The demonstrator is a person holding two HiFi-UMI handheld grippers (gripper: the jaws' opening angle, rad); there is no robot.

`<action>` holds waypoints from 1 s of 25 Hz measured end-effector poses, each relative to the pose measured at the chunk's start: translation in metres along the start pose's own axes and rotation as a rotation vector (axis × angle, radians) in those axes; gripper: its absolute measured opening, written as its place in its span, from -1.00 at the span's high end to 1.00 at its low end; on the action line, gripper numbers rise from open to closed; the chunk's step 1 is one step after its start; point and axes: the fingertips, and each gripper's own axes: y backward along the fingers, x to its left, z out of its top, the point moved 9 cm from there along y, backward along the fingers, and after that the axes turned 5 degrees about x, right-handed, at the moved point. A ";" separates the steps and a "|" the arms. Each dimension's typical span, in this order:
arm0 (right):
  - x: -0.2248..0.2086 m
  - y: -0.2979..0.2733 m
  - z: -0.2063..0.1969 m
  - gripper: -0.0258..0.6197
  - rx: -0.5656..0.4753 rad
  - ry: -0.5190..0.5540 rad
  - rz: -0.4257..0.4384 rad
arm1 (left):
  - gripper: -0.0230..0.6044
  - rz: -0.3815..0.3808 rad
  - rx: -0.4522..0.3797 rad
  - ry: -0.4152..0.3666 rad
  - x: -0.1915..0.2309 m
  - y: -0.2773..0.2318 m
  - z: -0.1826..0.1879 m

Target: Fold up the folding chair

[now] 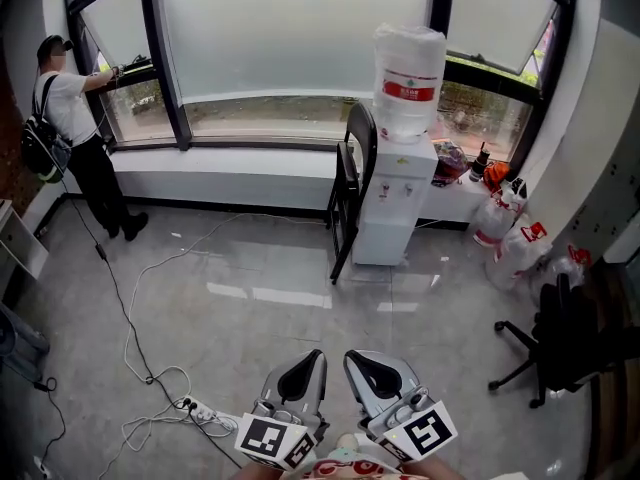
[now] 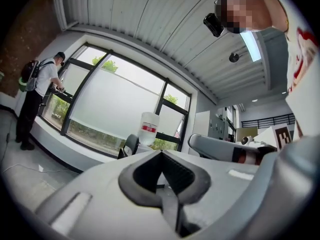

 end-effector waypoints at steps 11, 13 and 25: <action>0.007 0.020 0.006 0.84 -0.022 0.020 -0.044 | 0.93 -0.080 -0.009 -0.049 -0.017 -0.003 0.012; 0.008 0.016 0.006 0.84 -0.025 0.022 -0.062 | 0.93 -0.092 -0.007 -0.060 -0.014 -0.003 0.016; 0.008 0.000 0.006 0.84 -0.014 0.033 -0.064 | 0.93 -0.111 -0.005 -0.066 -0.003 -0.007 0.018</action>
